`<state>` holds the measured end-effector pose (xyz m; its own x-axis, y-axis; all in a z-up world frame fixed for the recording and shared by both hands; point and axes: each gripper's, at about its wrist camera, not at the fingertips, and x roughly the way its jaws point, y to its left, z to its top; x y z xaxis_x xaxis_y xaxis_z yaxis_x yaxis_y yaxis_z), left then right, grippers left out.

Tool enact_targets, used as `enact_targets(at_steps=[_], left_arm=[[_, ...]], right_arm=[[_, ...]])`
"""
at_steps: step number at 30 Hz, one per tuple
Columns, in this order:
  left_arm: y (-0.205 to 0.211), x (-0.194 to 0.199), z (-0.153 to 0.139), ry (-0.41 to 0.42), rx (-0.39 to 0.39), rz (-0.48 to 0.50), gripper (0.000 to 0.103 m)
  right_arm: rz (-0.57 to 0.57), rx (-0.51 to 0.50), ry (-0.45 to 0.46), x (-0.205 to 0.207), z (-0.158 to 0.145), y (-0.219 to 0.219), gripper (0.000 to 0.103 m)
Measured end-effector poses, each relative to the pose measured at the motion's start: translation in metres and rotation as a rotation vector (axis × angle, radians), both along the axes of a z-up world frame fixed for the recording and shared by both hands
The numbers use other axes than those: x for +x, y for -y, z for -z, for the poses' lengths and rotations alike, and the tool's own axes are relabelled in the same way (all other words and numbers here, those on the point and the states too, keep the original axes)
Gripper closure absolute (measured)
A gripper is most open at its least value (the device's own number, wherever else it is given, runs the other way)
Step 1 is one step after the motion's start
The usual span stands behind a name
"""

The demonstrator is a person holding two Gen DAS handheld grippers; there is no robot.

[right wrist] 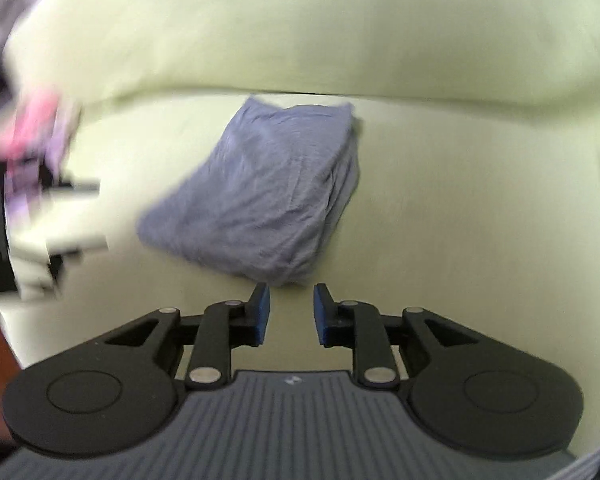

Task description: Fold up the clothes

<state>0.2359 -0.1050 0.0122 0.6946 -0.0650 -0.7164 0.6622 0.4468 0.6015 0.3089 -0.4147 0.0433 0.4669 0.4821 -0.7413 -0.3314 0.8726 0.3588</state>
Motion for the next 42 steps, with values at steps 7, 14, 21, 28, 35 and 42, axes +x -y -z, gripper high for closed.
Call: enact_targets(at_steps=[7, 14, 21, 28, 35, 42], left_arm=[[-0.018, 0.088, -0.021, -0.121, -0.203, 0.022, 0.043], [-0.041, 0.196, -0.013, -0.315, -0.401, -0.009, 0.043], [-0.036, 0.199, -0.019, -0.336, -0.434, 0.088, 0.043], [-0.01, 0.164, -0.028, -0.389, -0.566, -0.052, 0.04], [0.005, 0.132, -0.013, -0.58, -0.925, -0.573, 0.04], [0.031, 0.08, 0.037, -0.563, -1.293, -1.143, 0.04]], right_arm=[[0.327, 0.227, -0.158, -0.018, 0.037, -0.024, 0.078], [0.523, 0.215, -0.179, -0.022, 0.051, -0.053, 0.077], [0.462, 0.052, -0.086, -0.005, 0.02, -0.046, 0.077], [0.282, -0.062, -0.062, 0.069, -0.018, -0.009, 0.071], [-0.065, -0.047, -0.112, 0.157, -0.01, -0.002, 0.071], [-0.268, 0.021, -0.189, 0.246, 0.027, -0.004, 0.068]])
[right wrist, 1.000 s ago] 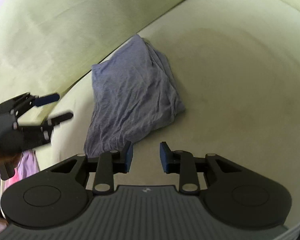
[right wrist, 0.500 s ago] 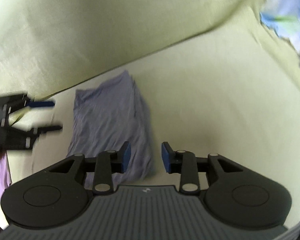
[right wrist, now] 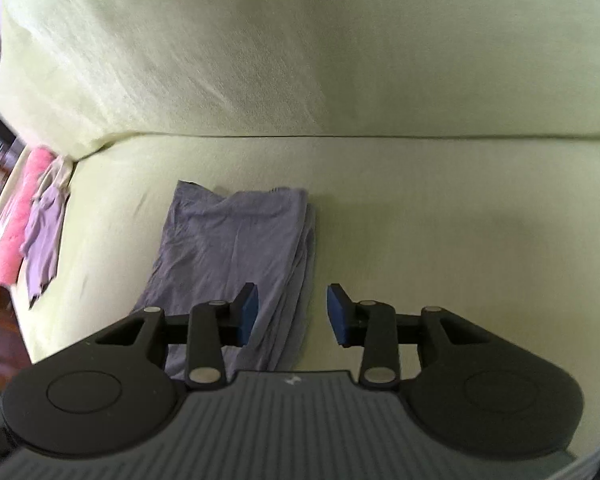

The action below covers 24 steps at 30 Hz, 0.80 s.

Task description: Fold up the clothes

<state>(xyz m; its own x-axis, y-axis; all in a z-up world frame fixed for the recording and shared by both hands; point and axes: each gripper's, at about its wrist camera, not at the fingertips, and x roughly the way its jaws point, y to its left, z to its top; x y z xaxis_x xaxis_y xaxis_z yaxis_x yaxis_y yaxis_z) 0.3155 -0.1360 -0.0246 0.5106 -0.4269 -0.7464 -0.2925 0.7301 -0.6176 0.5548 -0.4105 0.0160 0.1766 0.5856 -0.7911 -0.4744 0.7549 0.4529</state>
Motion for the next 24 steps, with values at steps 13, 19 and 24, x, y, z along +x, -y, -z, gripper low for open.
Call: enact_targets(at_steps=[13, 19, 24], left_arm=[[0.033, -0.036, 0.048, -0.02, -0.296, -0.633, 0.04], [0.038, -0.031, 0.061, 0.028, -0.379, -0.776, 0.029], [0.045, -0.023, 0.067, 0.11, -0.385, -0.8, 0.026]], right_arm=[[-0.128, 0.08, -0.089, 0.049, 0.044, -0.03, 0.061], [-0.096, 0.127, -0.123, 0.06, 0.05, -0.019, 0.061], [-0.106, 0.201, -0.149, 0.069, 0.059, -0.029, 0.059]])
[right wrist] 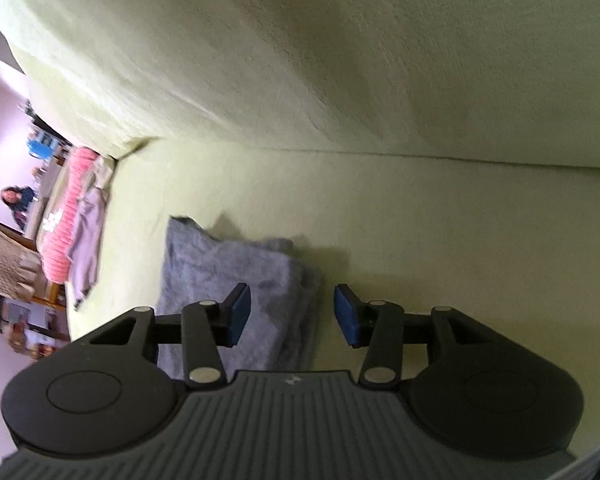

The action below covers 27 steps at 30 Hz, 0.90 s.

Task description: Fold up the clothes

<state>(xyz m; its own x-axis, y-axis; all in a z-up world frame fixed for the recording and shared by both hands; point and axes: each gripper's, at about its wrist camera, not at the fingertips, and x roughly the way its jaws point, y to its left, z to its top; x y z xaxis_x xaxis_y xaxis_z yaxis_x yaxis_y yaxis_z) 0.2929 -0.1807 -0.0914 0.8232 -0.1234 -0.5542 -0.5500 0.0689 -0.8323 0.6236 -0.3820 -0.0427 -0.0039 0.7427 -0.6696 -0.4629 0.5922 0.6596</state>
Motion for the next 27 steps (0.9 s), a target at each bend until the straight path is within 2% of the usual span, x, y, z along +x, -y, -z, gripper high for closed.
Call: enact_targets(at_steps=[1, 3, 5, 7, 10, 11, 15, 19, 24, 25, 27], left_arm=[[0.0, 0.0, 0.001, 0.012, 0.0, -0.002, 0.028], [-0.001, -0.001, 0.005, 0.041, -0.007, -0.007, 0.038], [-0.005, 0.0, 0.01, 0.045, -0.001, 0.011, 0.061], [-0.01, 0.002, 0.014, 0.04, 0.012, 0.022, 0.075], [-0.016, 0.004, 0.011, 0.041, 0.047, 0.035, 0.083], [-0.018, 0.007, 0.009, 0.043, 0.061, 0.048, 0.09], [-0.026, 0.013, -0.004, 0.047, 0.109, 0.13, 0.094], [-0.044, 0.015, -0.028, 0.038, 0.154, 0.295, 0.095], [-0.102, 0.042, -0.078, 0.058, 0.229, 0.61, 0.095], [-0.11, 0.048, -0.085, 0.064, 0.24, 0.664, 0.095], [-0.132, 0.071, -0.103, 0.089, 0.265, 0.845, 0.095]], right_arm=[[-0.01, 0.013, -0.003, 0.0, 0.001, -0.002, 0.059], [-0.027, 0.038, -0.012, -0.001, 0.005, -0.007, 0.059], [-0.039, 0.053, -0.014, -0.002, 0.007, -0.011, 0.059], [-0.039, 0.07, -0.023, -0.003, 0.01, -0.012, 0.059], [-0.013, 0.074, -0.042, -0.001, 0.014, -0.01, 0.075], [-0.006, 0.069, -0.048, -0.001, 0.015, -0.008, 0.09], [0.064, 0.063, -0.084, -0.004, 0.012, 0.002, 0.095], [0.214, 0.075, -0.116, -0.019, -0.009, 0.016, 0.095], [0.442, 0.057, -0.156, -0.057, -0.041, 0.04, 0.095], [0.504, 0.051, -0.153, -0.072, -0.05, 0.046, 0.095], [0.658, 0.049, -0.147, -0.114, -0.066, 0.06, 0.095]])
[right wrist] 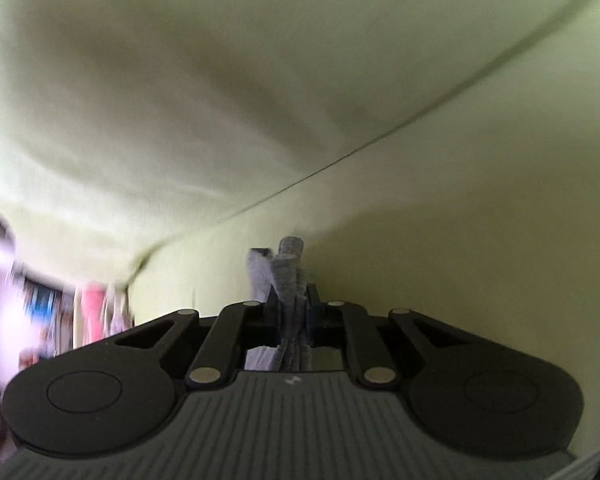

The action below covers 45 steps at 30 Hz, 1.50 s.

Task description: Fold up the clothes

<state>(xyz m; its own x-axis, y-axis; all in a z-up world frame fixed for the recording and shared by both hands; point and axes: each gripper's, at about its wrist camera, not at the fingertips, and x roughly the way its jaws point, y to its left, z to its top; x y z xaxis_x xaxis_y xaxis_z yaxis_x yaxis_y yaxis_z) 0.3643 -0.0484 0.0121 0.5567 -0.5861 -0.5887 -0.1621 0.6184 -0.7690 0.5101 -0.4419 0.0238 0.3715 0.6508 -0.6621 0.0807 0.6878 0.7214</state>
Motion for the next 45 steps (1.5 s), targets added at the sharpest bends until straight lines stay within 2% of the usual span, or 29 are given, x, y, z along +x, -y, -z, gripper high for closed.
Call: enact_targets(at_steps=[3, 7, 10, 12, 15, 19, 21, 23, 26, 29, 30, 36, 37, 38, 40, 42, 43, 45], left_arm=[[-0.017, 0.023, -0.011, 0.009, 0.037, 0.222, 0.095], [-0.024, 0.026, -0.001, -0.034, 0.067, 0.505, 0.095], [-0.028, 0.006, 0.022, -0.081, 0.088, 0.632, 0.1], [-0.034, -0.012, 0.04, -0.108, 0.086, 0.652, 0.1], [-0.045, -0.04, 0.059, -0.113, 0.069, 0.612, 0.1], [-0.052, -0.067, 0.065, -0.044, 0.089, 0.548, 0.098], [-0.056, -0.075, 0.066, 0.001, 0.101, 0.498, 0.086], [-0.061, -0.082, 0.066, 0.072, 0.109, 0.441, 0.062], [-0.056, -0.084, 0.071, 0.131, 0.09, 0.415, 0.052], [-0.045, -0.085, 0.076, 0.188, 0.11, 0.432, 0.051], [-0.042, -0.086, 0.076, 0.215, 0.115, 0.432, 0.051], [-0.032, -0.089, 0.075, 0.275, 0.15, 0.46, 0.053], [-0.03, -0.089, 0.074, 0.273, 0.164, 0.47, 0.057], [-0.025, -0.088, 0.072, 0.266, 0.188, 0.488, 0.07], [-0.02, -0.086, 0.073, 0.247, 0.197, 0.512, 0.083], [-0.016, -0.084, 0.074, 0.235, 0.201, 0.535, 0.086], [-0.015, -0.084, 0.074, 0.238, 0.204, 0.542, 0.093], [-0.015, -0.083, 0.075, 0.227, 0.2, 0.544, 0.095]], right_arm=[[0.232, 0.002, -0.001, -0.073, -0.01, 0.013, 0.095], [0.509, 0.014, -0.01, -0.184, 0.001, 0.007, 0.095], [0.676, 0.032, -0.06, -0.268, 0.03, -0.009, 0.095], [0.744, 0.051, -0.089, -0.312, 0.049, -0.021, 0.095], [0.744, 0.047, -0.052, -0.342, 0.067, -0.031, 0.094], [0.704, 0.004, 0.103, -0.361, 0.081, -0.024, 0.084], [0.677, -0.043, 0.193, -0.365, 0.086, -0.015, 0.075], [0.637, -0.074, 0.268, -0.365, 0.09, -0.003, 0.071], [0.554, -0.032, 0.364, -0.358, 0.102, 0.01, 0.066], [0.481, 0.042, 0.417, -0.351, 0.111, 0.015, 0.054], [0.468, 0.058, 0.421, -0.349, 0.113, 0.018, 0.054], [0.371, 0.012, 0.461, -0.349, 0.104, 0.014, 0.05], [0.364, -0.002, 0.455, -0.35, 0.1, 0.01, 0.05], [0.366, -0.005, 0.443, -0.353, 0.099, 0.006, 0.05], [0.375, 0.001, 0.415, -0.356, 0.098, 0.001, 0.05], [0.384, 0.004, 0.401, -0.358, 0.098, -0.003, 0.049], [0.395, 0.009, 0.387, -0.36, 0.097, -0.007, 0.049], [0.405, 0.016, 0.37, -0.361, 0.095, -0.013, 0.049]])
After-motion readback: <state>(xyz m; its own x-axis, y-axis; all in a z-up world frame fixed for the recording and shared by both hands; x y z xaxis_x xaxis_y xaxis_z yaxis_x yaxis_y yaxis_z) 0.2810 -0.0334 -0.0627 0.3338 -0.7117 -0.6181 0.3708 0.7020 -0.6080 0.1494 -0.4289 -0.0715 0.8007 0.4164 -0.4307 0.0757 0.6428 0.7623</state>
